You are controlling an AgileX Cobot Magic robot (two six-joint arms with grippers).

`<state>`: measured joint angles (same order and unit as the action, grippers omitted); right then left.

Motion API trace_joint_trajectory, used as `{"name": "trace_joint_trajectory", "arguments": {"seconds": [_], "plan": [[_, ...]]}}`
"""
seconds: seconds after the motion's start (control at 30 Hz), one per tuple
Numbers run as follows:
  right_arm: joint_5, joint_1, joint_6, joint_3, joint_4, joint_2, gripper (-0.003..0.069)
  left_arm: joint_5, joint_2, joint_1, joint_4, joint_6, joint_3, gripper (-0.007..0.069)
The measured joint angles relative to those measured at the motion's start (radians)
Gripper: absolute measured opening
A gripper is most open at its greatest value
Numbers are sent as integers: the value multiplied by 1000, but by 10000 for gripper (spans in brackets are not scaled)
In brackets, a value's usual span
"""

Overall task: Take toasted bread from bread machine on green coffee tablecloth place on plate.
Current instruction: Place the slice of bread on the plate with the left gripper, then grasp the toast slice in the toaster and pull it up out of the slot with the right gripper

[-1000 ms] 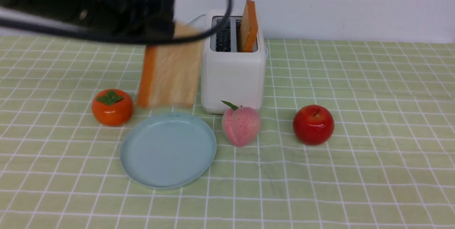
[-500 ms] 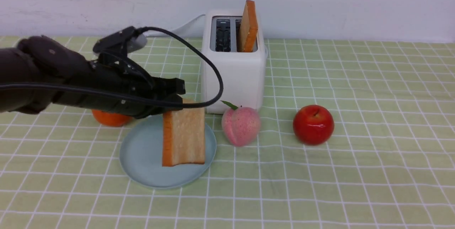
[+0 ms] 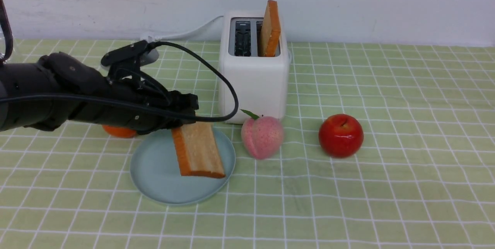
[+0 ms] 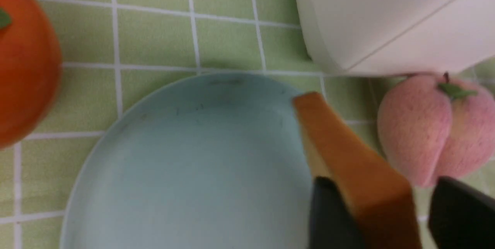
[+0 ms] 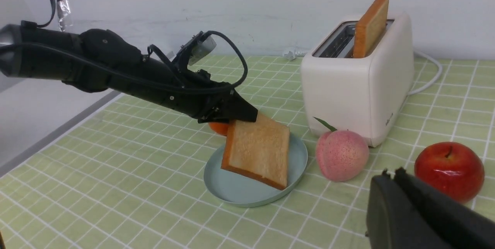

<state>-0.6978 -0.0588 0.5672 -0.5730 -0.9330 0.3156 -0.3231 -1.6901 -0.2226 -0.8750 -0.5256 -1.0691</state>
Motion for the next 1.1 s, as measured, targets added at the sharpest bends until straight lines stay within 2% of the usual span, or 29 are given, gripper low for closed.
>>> {"name": "trace_joint_trajectory", "arguments": {"seconds": [0.13, 0.2, 0.33, 0.43, 0.5, 0.53, 0.63, 0.7, 0.77, 0.8, 1.0, 1.1], "plan": [[0, 0, 0, 0, -3, 0, 12, -18, 4, 4, 97, 43, 0, 529], [-1, 0, 0, 0, -3, 0, 14, -35, 10, 17, 151, 91, 0, 565], [-13, 0, 0, 0, -3, 0, 15, -100, 33, 69, 278, 231, 0, 587], [-22, 0, 0, 0, -3, 0, 18, -189, 58, 106, 375, 343, 0, 566], [-23, 0, 4, 0, -3, 1, 18, -249, 80, 114, 428, 404, 0, 538], [-23, 0, 12, -1, -3, 11, 18, -305, 112, 117, 474, 460, 0, 476], [-28, 0, 19, -2, -3, 49, 20, -374, 185, 117, 498, 502, 1, 325], [-30, 0, 24, -2, -3, 92, 20, -396, 246, 117, 496, 509, 1, 204], [-33, 0, 28, -9, -3, 170, 20, -404, 355, 114, 487, 490, 2, 30], [-38, 0, 34, -20, -3, 213, 20, -401, 406, 108, 483, 472, 7, -7], [-96, 0, 68, -149, -3, 487, 17, -313, 699, 33, 433, 386, 125, -13], [-132, -22, 75, -291, -17, 707, 1, -217, 939, -33, 403, 343, 296, -13]]}}
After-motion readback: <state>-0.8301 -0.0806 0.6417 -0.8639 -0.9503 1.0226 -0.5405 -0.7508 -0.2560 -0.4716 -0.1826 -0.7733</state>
